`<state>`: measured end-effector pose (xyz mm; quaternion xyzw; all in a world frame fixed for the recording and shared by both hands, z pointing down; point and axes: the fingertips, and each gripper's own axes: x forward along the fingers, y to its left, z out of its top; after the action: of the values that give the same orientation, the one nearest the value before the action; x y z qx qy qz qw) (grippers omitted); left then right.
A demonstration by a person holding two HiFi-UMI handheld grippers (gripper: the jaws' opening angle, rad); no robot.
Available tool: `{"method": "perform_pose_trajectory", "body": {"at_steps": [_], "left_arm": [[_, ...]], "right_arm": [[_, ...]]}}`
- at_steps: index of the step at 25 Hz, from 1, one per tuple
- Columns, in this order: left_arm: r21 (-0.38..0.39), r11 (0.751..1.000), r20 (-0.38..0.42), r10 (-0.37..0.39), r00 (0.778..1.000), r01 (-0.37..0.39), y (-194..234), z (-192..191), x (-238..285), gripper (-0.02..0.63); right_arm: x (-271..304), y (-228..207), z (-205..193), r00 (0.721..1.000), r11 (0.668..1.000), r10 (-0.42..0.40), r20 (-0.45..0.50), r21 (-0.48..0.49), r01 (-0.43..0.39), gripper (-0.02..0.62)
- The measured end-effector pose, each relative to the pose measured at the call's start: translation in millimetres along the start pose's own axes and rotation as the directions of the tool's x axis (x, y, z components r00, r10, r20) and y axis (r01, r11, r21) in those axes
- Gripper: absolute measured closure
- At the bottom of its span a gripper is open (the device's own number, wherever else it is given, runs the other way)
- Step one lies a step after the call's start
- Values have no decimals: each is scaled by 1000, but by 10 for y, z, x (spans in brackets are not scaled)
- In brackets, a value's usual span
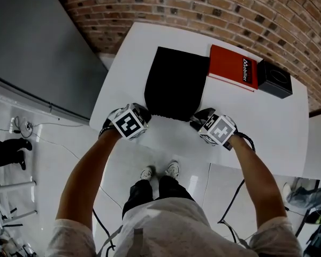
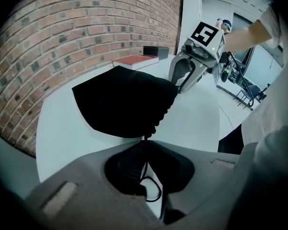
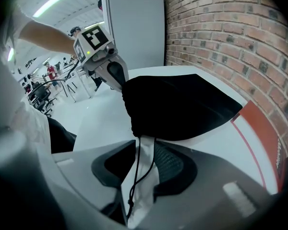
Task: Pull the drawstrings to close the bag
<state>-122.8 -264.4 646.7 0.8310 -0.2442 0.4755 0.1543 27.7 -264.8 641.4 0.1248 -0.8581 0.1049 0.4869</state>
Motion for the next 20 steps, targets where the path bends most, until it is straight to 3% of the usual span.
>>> {"method": "perform_pose_trajectory", "body": {"at_steps": [5, 11, 20], "left_arm": [[-69, 998, 31, 3, 1000, -1, 9, 5, -21, 591], [-130, 992, 50, 7, 999, 0, -5, -16, -13, 592], [-216, 976, 63, -3, 998, 16, 16, -29, 24, 595]], "right_arm": [[12, 0, 21, 1000, 999, -21, 6, 45, 21, 506], [23, -56, 30, 995, 984, -102, 13, 149, 99, 585], [33, -108, 32, 984, 961, -179, 14, 217, 172, 592]]}}
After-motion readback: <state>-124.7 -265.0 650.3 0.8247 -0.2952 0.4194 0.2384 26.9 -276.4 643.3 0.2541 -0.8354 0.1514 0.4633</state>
